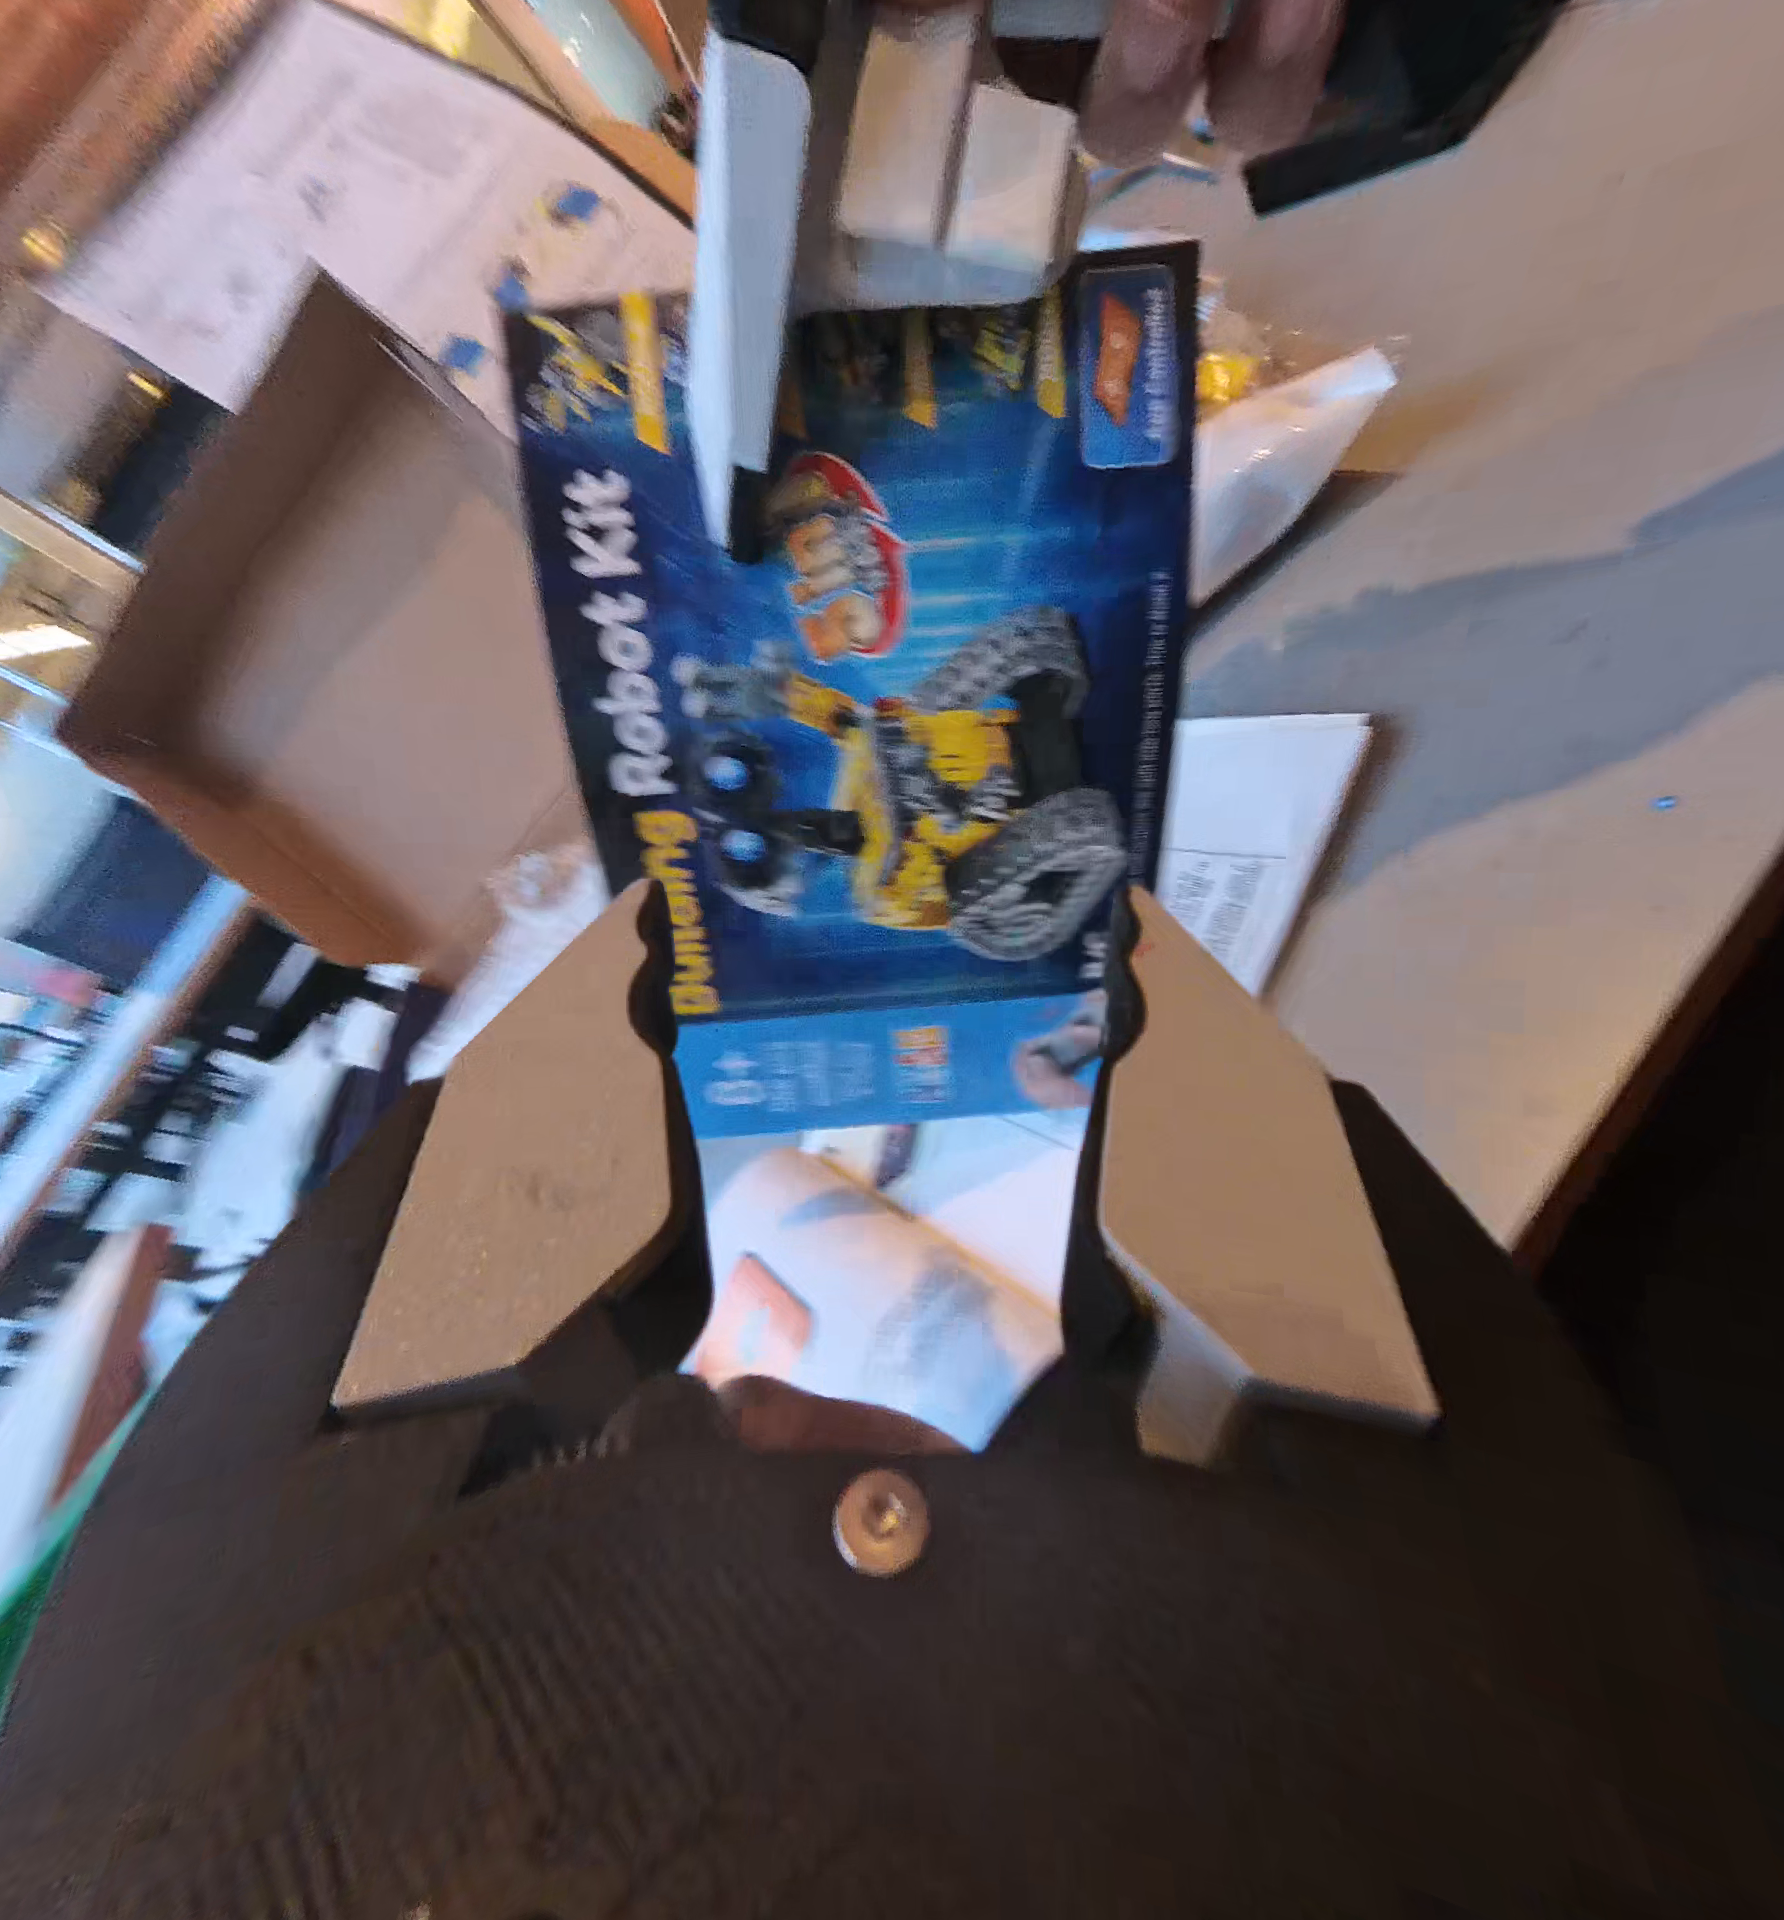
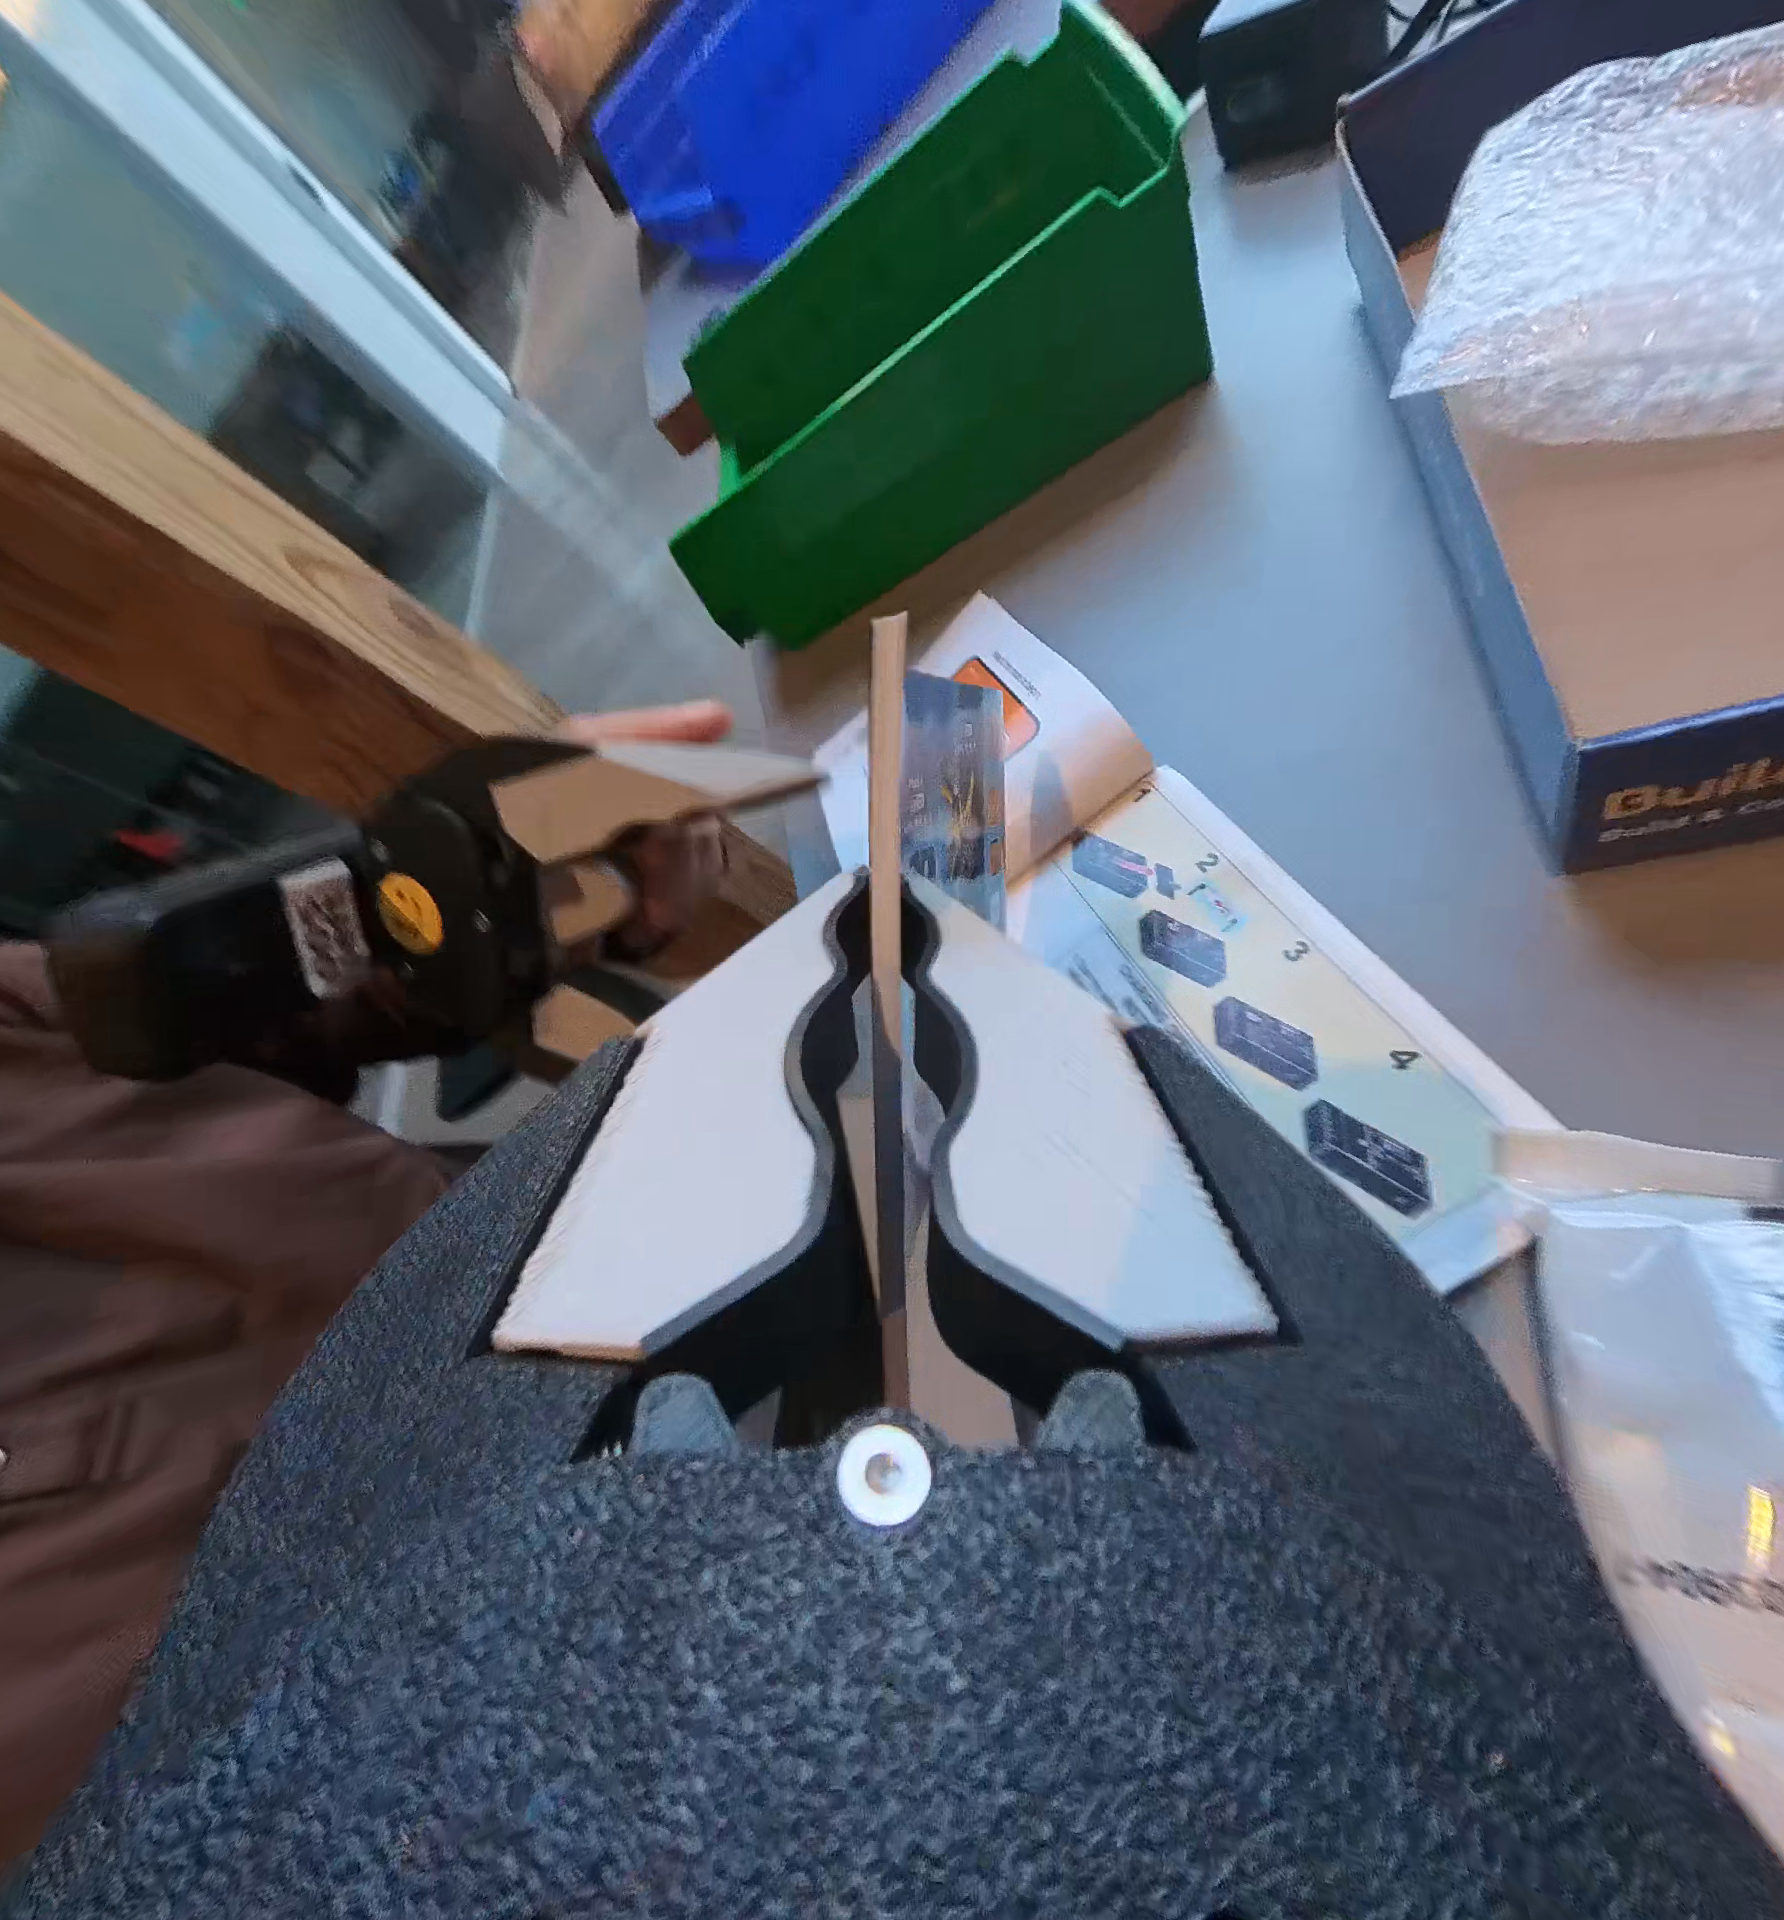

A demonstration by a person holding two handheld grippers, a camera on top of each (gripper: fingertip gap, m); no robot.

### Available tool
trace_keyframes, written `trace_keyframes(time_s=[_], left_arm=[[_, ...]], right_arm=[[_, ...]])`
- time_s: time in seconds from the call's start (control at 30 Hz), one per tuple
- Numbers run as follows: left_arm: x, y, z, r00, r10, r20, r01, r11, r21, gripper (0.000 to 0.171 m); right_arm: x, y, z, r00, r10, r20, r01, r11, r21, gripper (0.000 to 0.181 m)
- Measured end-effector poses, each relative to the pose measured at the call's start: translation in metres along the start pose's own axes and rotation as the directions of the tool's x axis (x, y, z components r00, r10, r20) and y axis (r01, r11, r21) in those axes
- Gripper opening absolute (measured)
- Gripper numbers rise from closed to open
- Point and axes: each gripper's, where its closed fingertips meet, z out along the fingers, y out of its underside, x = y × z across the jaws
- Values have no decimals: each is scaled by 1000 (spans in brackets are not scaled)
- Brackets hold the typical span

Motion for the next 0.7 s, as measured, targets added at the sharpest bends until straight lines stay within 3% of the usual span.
trace_keyframes(time_s=[0.07,0.13,0.23,0.33,0.6,0.67,0.7], left_arm=[[16,8,4,996,-65,-57,64,998,-27,84],[19,8,6,998,-62,-24,62,998,-14,87],[7,6,12,992,47,118,-46,999,-9,87],[-17,6,20,942,181,284,-179,983,-34,79],[0,8,49,946,232,224,-220,972,-79,77],[-4,7,51,933,258,250,-247,966,-72,49],[-4,10,51,937,249,243,-239,968,-71,43]], right_arm=[[6,-5,0,995,91,47,-95,992,81,1],[13,-14,-4,975,187,116,-206,962,181,1],[20,-24,-11,924,301,238,-364,884,295,1],[21,-23,-8,899,338,278,-419,848,325,1],[27,-22,7,879,376,294,-470,788,396,1],[29,-19,13,868,392,305,-490,774,401,2],[31,-19,14,869,393,302,-491,767,414,3]])
